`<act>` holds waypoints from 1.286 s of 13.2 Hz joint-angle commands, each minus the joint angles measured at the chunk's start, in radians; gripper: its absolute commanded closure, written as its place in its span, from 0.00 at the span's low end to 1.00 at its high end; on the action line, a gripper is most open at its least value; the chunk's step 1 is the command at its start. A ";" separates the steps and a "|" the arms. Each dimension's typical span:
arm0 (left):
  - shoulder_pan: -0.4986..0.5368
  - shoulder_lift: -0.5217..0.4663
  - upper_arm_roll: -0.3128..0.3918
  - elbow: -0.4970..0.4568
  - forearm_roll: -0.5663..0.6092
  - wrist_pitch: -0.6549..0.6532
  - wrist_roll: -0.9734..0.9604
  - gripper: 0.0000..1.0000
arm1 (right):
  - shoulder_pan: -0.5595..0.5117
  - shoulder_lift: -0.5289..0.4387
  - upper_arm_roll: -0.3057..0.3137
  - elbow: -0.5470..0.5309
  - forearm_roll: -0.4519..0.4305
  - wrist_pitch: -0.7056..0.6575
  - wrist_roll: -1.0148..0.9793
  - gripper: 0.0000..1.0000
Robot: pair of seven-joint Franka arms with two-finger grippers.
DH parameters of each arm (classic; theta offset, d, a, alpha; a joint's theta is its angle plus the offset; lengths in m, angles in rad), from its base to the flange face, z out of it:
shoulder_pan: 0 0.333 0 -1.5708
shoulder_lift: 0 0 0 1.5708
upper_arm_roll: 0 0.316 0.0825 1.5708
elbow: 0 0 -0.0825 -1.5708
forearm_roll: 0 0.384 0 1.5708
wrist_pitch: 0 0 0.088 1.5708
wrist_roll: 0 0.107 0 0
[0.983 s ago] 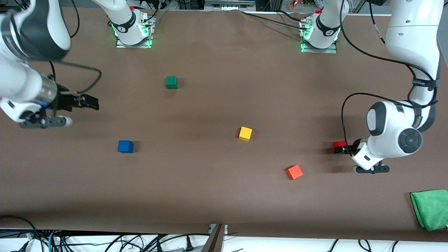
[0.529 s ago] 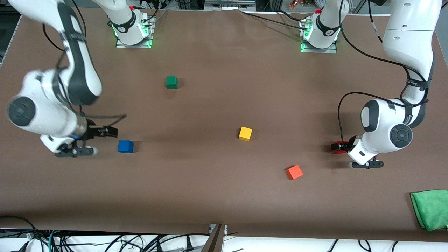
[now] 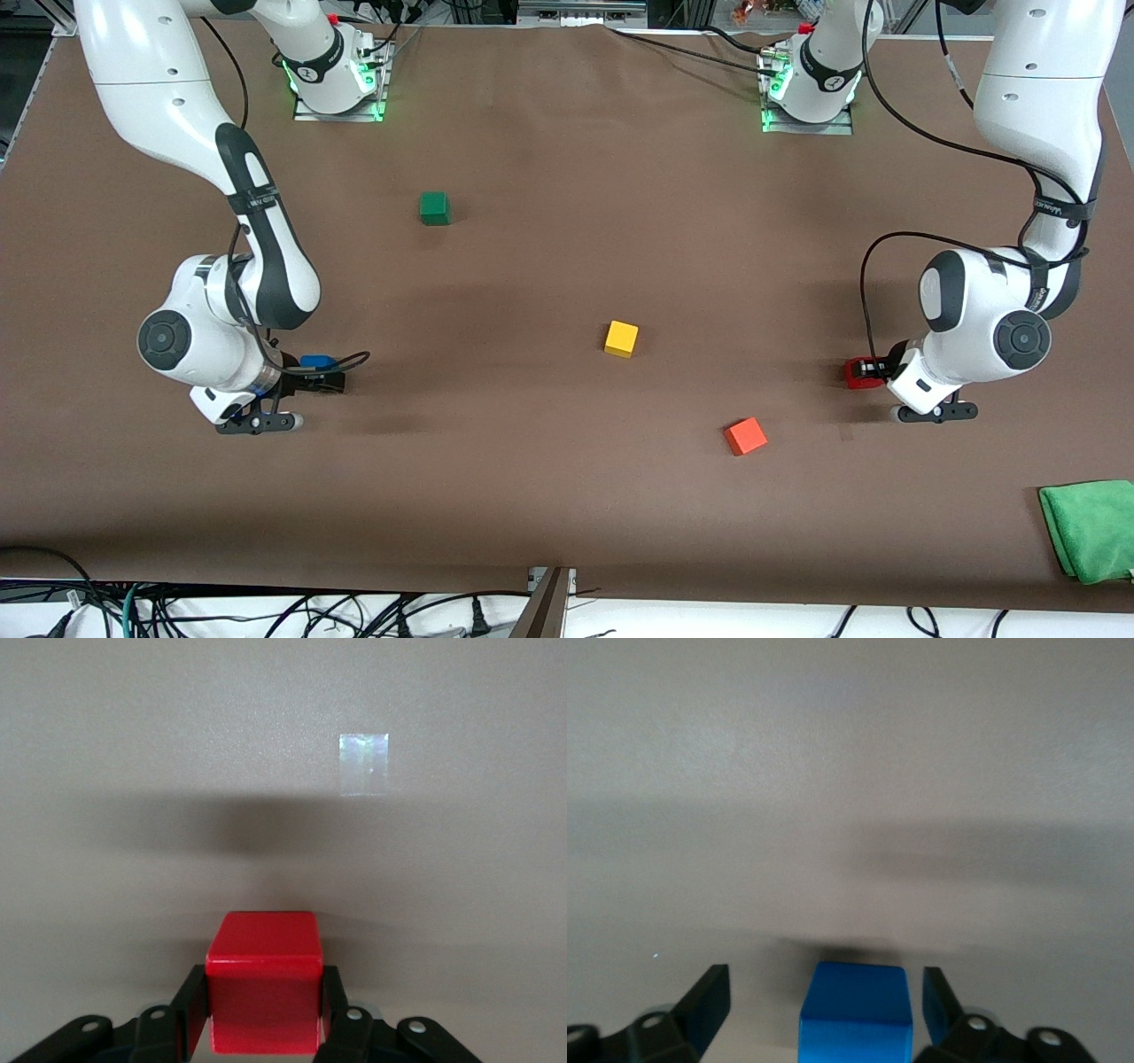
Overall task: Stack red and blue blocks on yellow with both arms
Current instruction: 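Carry the red cube with the left gripper over the yellow cube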
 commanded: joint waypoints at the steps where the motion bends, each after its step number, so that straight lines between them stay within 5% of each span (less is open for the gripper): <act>1: -0.004 -0.048 -0.011 -0.027 0.022 -0.002 -0.001 0.88 | -0.004 -0.005 0.007 -0.038 0.023 0.027 -0.020 0.21; 3: -0.027 -0.090 -0.064 -0.019 0.020 -0.014 -0.021 0.89 | -0.004 -0.011 0.007 -0.069 0.025 0.028 -0.020 0.29; 7: -0.224 -0.095 -0.095 0.100 0.020 -0.135 -0.229 0.90 | -0.004 -0.050 0.005 -0.078 0.023 -0.012 -0.023 0.71; 8: -0.283 -0.094 -0.095 0.128 0.020 -0.158 -0.295 0.90 | -0.004 -0.067 0.005 -0.068 0.022 -0.031 -0.024 0.75; 13: -0.519 0.006 -0.092 0.263 0.023 -0.172 -0.325 0.87 | -0.002 -0.094 0.004 0.079 0.011 -0.243 -0.014 0.75; 17: -0.588 0.046 -0.086 0.276 0.032 -0.162 -0.319 0.87 | 0.004 -0.094 0.007 0.213 0.012 -0.390 0.031 0.75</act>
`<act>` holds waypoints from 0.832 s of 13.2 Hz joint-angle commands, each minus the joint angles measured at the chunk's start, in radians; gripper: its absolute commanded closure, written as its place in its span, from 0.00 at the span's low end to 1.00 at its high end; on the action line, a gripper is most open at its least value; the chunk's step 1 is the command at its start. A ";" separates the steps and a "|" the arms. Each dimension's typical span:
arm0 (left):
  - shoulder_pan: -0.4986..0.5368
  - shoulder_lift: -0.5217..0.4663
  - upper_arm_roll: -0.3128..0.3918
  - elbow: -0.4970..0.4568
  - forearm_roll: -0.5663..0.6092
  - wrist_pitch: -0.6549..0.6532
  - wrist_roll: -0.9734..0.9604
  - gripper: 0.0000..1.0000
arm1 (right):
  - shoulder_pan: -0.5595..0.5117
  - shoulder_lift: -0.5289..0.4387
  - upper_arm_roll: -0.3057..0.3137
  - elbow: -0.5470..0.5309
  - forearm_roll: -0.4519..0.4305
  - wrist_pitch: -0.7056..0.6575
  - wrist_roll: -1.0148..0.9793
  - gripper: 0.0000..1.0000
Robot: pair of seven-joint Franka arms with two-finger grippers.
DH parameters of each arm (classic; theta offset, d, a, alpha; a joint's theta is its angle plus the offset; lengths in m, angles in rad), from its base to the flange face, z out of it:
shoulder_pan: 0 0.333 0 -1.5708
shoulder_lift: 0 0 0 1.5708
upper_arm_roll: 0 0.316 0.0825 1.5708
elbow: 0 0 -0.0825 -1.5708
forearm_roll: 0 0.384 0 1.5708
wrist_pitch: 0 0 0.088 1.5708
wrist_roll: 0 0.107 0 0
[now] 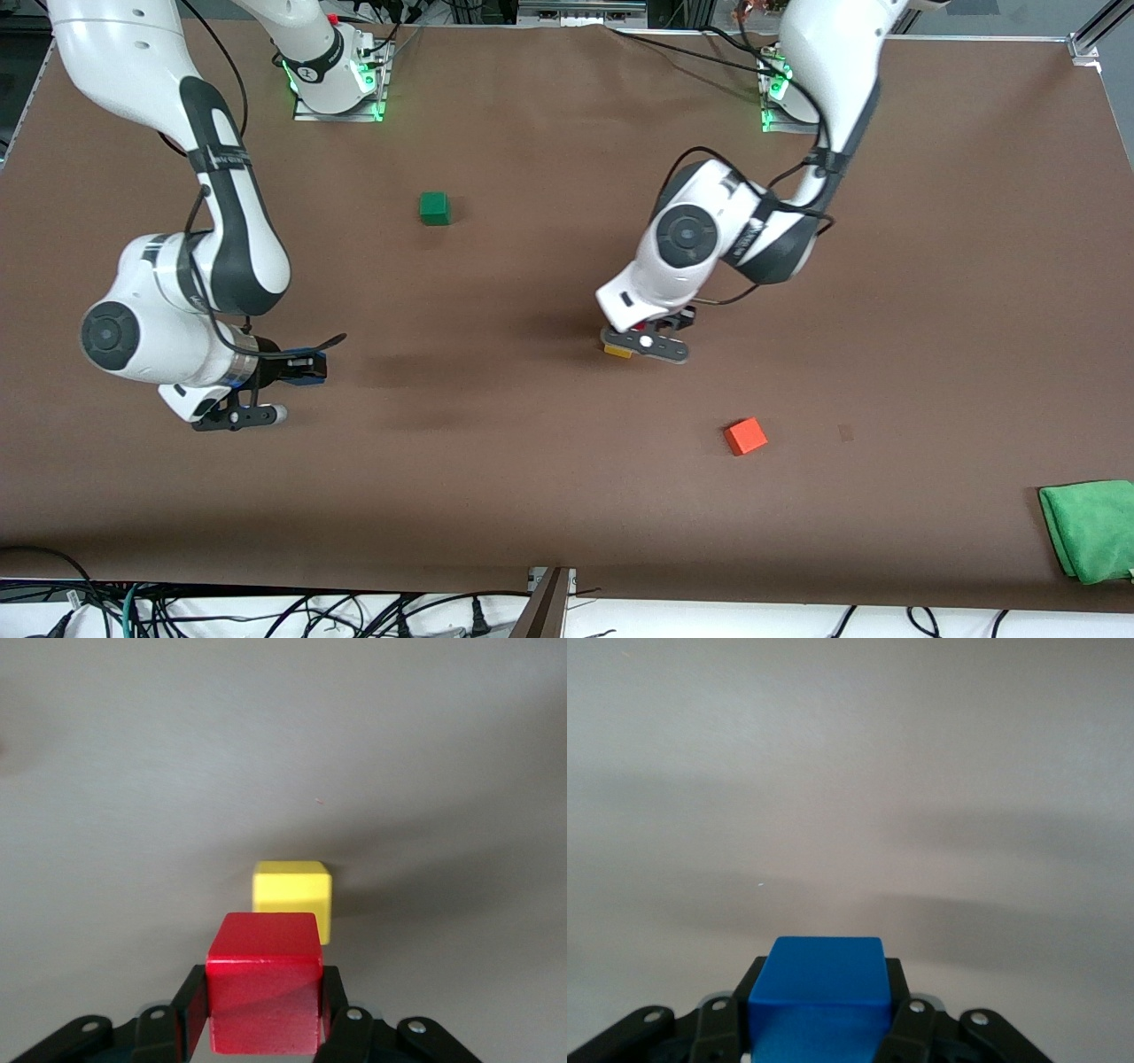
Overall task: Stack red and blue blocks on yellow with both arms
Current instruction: 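Lower the red cube onto the yellow cube and open the left gripper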
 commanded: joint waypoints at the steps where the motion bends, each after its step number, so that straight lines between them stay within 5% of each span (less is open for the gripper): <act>1: -0.015 0.042 0.017 0.052 0.056 -0.007 0.004 0.87 | 0.008 0.006 0.007 0.070 0.015 -0.086 0.054 0.75; 11: -0.051 0.102 0.018 0.108 0.094 -0.003 -0.002 0.87 | 0.104 0.017 0.007 0.179 0.012 -0.153 0.300 0.75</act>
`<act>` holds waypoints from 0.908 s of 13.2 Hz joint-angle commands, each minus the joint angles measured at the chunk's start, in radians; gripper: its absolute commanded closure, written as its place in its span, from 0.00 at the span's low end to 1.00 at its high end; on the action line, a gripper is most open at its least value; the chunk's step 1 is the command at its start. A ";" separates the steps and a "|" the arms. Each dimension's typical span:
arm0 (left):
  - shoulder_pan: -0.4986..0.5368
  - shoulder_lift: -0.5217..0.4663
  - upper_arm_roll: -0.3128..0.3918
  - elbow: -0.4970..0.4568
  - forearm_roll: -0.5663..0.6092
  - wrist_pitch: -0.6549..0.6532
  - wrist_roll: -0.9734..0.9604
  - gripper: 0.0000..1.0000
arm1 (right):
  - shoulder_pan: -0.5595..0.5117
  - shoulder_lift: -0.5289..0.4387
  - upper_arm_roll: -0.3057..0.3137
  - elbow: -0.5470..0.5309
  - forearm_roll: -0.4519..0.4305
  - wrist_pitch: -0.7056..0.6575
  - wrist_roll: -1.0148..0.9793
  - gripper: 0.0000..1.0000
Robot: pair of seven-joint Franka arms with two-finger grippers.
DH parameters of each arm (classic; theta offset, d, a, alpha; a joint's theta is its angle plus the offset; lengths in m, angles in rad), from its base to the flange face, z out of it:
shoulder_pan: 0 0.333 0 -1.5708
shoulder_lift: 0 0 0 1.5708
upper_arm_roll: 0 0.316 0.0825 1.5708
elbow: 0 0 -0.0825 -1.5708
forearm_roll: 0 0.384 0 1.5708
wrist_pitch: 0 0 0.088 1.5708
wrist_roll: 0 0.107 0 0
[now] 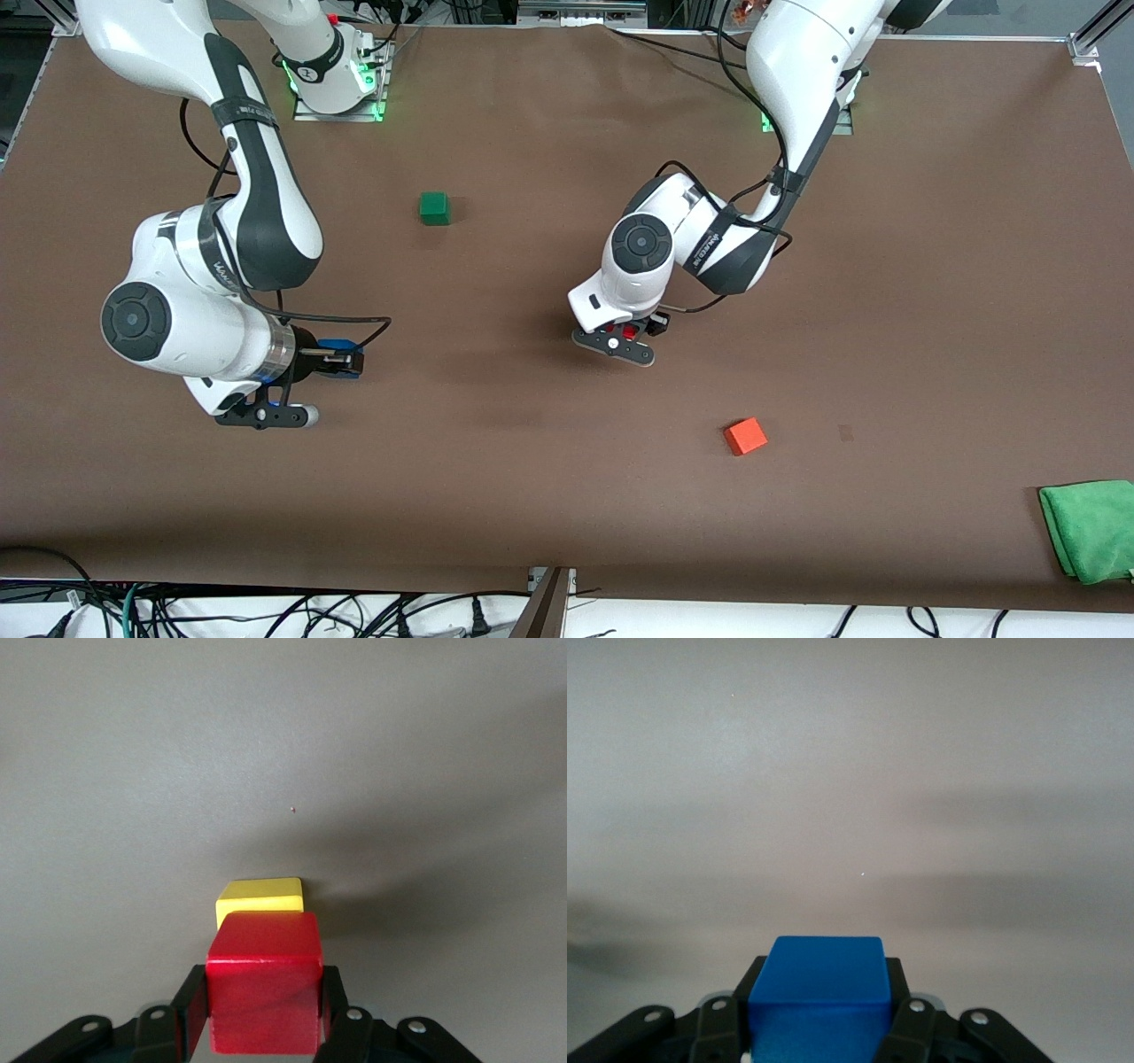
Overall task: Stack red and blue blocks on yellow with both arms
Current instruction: 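Lower the red cube onto the yellow cube and open the left gripper, then withdraw the left gripper while the right gripper carries the blue cube over the stack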
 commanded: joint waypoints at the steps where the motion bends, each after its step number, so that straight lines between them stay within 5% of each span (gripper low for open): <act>1: -0.015 0.022 0.014 0.038 0.044 -0.011 -0.003 0.86 | 0.008 0.011 -0.001 0.035 0.011 -0.027 0.038 0.75; 2: -0.015 0.022 0.014 0.038 0.044 -0.011 -0.004 0.66 | 0.013 0.011 -0.001 0.035 0.011 -0.027 0.047 0.75; 3: -0.012 0.021 0.015 0.039 0.043 -0.011 -0.003 0.01 | 0.016 0.011 -0.001 0.038 0.011 -0.027 0.050 0.75; 8: 0.025 -0.009 0.019 0.150 0.033 -0.115 -0.006 0.00 | 0.042 0.013 -0.001 0.040 0.011 -0.026 0.122 0.75; 12: 0.143 -0.071 0.017 0.256 0.033 -0.258 -0.004 0.00 | 0.141 0.022 -0.001 0.040 0.013 -0.016 0.381 0.74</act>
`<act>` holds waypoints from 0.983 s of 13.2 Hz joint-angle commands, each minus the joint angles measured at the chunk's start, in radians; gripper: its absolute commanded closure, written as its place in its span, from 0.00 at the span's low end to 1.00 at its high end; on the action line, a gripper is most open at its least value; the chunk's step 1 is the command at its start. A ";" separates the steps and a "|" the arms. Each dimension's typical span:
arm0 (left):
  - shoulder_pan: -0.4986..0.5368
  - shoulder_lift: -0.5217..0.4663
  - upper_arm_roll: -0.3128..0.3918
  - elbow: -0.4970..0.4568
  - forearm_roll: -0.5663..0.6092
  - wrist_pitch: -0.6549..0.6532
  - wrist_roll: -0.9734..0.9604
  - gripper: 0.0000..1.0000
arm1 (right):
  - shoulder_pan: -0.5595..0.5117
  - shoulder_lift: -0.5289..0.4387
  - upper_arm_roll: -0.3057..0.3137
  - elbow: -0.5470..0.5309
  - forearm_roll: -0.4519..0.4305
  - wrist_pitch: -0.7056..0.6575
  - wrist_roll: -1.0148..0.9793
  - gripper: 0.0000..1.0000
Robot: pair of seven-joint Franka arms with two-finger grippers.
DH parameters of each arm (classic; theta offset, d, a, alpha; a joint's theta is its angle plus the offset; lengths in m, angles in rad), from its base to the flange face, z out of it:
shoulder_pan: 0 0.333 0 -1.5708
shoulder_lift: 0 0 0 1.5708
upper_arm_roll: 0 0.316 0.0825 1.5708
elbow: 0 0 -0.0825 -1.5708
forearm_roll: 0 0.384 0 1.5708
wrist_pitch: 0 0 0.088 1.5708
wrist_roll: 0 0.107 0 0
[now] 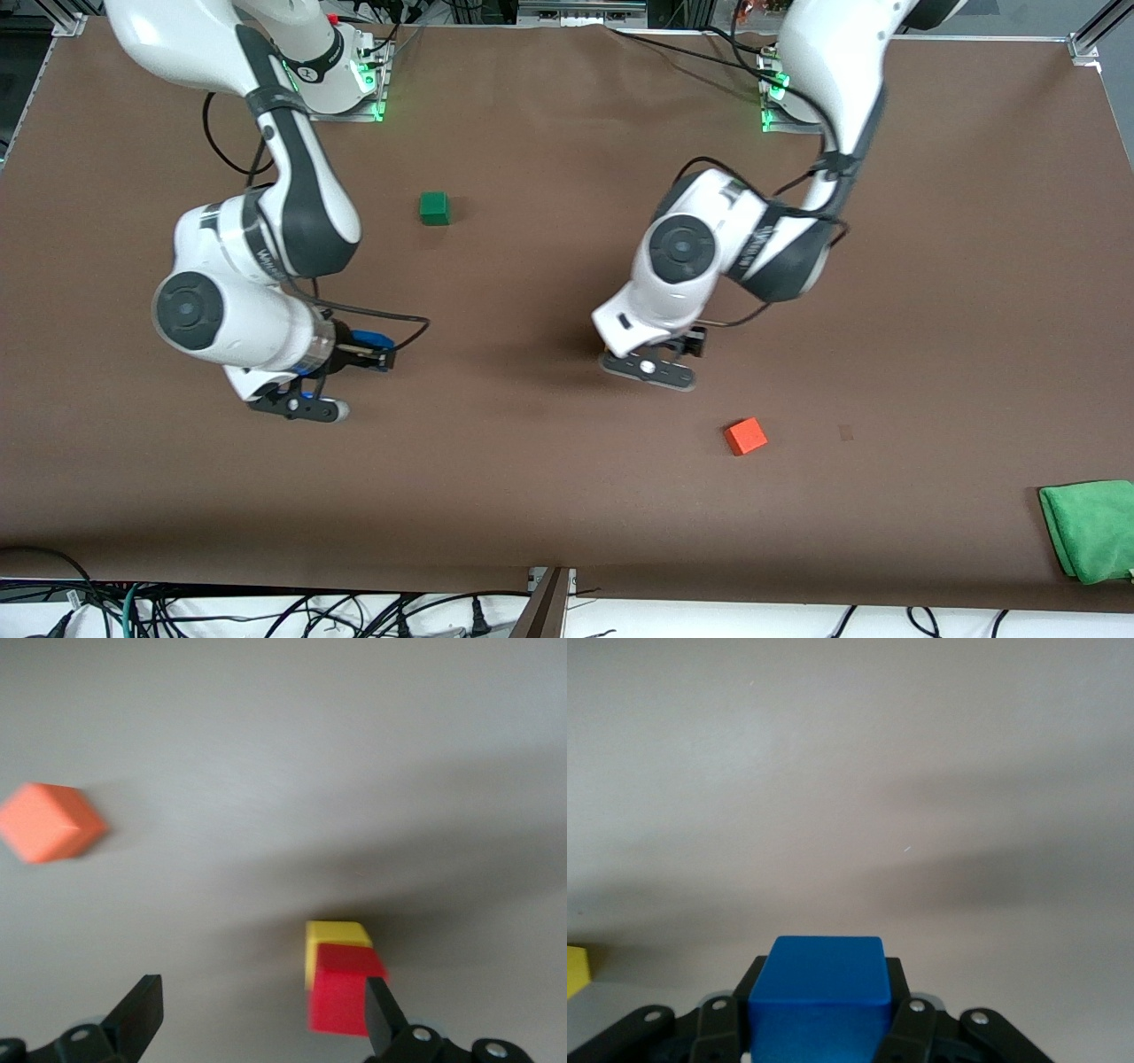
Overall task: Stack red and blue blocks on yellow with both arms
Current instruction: 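Withdraw the left gripper while the right gripper carries the blue cube over the stack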
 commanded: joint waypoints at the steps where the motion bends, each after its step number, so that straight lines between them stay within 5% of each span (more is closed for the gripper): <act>1: 0.089 -0.078 -0.009 0.028 0.020 -0.051 -0.003 0.00 | 0.082 0.024 -0.005 0.036 0.012 -0.012 0.199 0.74; 5: 0.252 -0.215 -0.016 0.026 0.017 -0.211 0.045 0.00 | 0.235 0.076 -0.005 0.069 0.012 0.105 0.520 0.74; 8: 0.313 -0.296 0.013 0.025 0.031 -0.328 0.158 0.00 | 0.317 0.177 -0.005 0.230 0.009 0.102 0.709 0.74; 13: 0.473 -0.410 0.027 -0.024 -0.035 -0.406 0.272 0.00 | 0.403 0.240 -0.014 0.284 0.000 0.192 0.836 0.74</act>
